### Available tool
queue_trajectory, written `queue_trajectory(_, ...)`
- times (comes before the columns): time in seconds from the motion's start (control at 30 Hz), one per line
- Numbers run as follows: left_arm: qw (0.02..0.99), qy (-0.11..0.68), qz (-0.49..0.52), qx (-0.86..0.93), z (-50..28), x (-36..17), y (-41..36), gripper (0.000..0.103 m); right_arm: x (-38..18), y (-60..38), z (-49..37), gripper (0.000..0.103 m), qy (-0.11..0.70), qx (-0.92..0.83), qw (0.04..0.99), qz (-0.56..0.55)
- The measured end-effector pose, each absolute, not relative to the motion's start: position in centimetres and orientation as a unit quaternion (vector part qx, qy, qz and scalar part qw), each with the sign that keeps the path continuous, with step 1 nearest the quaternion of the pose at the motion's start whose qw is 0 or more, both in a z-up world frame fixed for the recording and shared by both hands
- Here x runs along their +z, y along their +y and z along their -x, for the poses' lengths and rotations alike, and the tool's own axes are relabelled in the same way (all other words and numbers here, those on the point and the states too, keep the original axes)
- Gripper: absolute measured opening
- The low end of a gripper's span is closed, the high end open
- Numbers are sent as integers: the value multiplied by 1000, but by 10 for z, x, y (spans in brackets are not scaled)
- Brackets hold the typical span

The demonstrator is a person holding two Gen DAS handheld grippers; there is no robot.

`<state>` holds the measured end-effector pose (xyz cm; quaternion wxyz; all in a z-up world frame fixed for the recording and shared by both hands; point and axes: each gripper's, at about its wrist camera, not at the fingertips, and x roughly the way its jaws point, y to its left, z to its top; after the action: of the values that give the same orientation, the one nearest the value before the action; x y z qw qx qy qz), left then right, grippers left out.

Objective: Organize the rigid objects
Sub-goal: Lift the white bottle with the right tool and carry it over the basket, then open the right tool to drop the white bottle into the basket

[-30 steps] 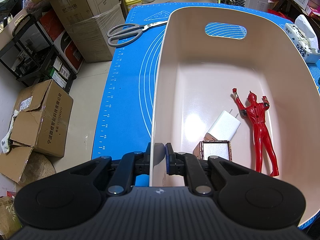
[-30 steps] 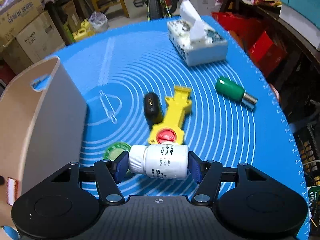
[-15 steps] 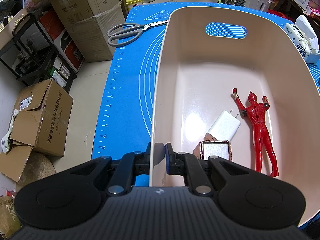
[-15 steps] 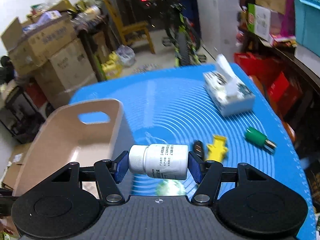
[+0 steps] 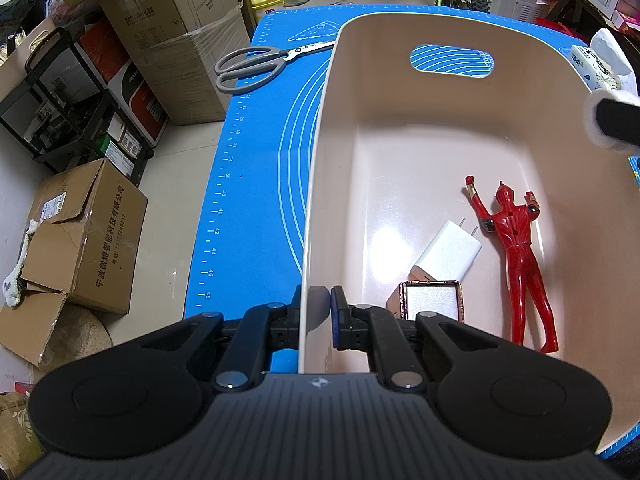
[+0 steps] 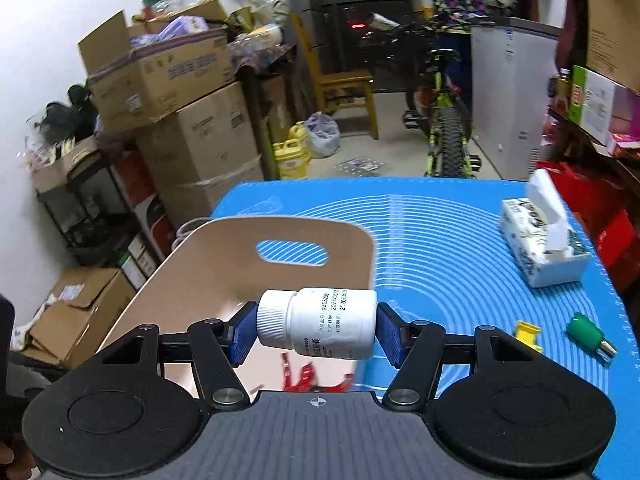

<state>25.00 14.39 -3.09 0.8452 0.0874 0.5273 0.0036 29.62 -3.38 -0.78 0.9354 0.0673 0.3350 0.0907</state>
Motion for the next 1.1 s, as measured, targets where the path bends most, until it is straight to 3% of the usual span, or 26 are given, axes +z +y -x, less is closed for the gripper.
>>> queue_trajectory(0.63, 844, 528, -92, 6, -250, -31, 142, 14, -44, 37, -301, 65, 423, 163, 891, 26)
queue_trajectory(1.1, 844, 528, -92, 6, -250, -31, 142, 14, -42, 31, -301, 71, 442, 185, 878, -7)
